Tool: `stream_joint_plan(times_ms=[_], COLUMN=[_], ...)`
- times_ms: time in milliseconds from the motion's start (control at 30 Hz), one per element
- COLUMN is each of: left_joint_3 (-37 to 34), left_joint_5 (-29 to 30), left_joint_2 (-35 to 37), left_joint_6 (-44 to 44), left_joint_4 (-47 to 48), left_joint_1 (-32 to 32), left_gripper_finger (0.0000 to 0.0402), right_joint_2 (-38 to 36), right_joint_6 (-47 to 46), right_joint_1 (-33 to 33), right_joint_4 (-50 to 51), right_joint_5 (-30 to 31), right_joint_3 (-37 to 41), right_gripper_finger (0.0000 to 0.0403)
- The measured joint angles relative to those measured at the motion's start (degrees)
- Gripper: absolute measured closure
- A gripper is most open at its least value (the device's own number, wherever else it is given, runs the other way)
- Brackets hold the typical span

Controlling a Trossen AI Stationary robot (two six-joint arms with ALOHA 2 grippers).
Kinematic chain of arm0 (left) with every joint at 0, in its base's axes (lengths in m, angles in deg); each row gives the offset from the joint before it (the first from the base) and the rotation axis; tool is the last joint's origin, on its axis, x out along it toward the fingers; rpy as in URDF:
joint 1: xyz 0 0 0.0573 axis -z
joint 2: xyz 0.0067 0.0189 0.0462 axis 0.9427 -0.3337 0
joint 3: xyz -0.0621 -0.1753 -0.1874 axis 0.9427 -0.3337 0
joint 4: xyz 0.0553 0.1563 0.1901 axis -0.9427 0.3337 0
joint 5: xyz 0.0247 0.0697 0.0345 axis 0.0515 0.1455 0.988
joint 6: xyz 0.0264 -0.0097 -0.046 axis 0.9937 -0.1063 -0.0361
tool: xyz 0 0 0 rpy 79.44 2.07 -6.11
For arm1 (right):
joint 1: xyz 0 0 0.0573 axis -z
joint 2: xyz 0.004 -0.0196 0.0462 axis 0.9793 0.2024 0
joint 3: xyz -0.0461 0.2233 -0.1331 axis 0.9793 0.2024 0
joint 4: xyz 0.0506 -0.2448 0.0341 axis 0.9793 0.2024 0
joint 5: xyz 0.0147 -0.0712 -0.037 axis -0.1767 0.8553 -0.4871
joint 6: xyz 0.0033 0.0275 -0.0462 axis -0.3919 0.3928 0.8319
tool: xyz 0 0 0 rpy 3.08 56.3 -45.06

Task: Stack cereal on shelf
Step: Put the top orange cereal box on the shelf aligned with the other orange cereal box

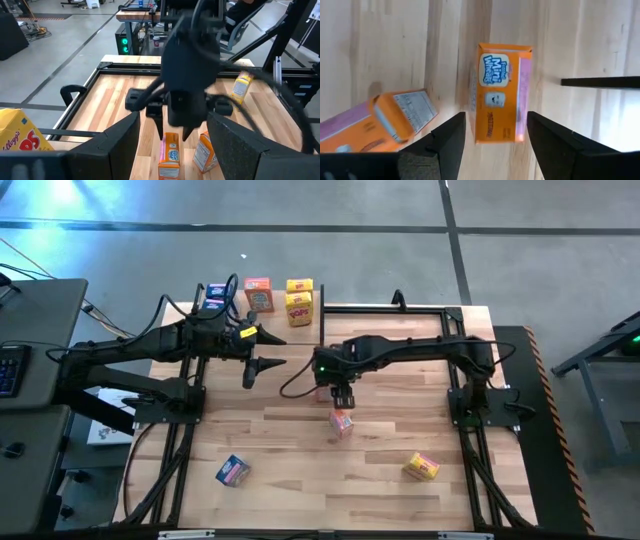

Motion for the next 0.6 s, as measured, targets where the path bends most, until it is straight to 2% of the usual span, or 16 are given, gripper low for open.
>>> stream_joint_plan(times_ms=[200,600], left_joint_3=[0.0,0.0], left_joint_5=[0.0,0.09], left_joint_2=[0.0,0.02], left_joint_6=[-0.02,-0.13], left_joint_4=[0.15,1.74], left_joint_1=[0.0,0.01], left_gripper_finger=[0.0178,0.0178], right_joint_2=[-3.81,-16.52], right_joint_6=[-0.17,-0.07], right_joint_1=[-0.02,-0.02], right_joint_4=[0.95,-0.01], right_joint_5=[0.17,0.08], right_joint_3=[0.0,0.0], right_gripper_finger=[0.0198,0.0198])
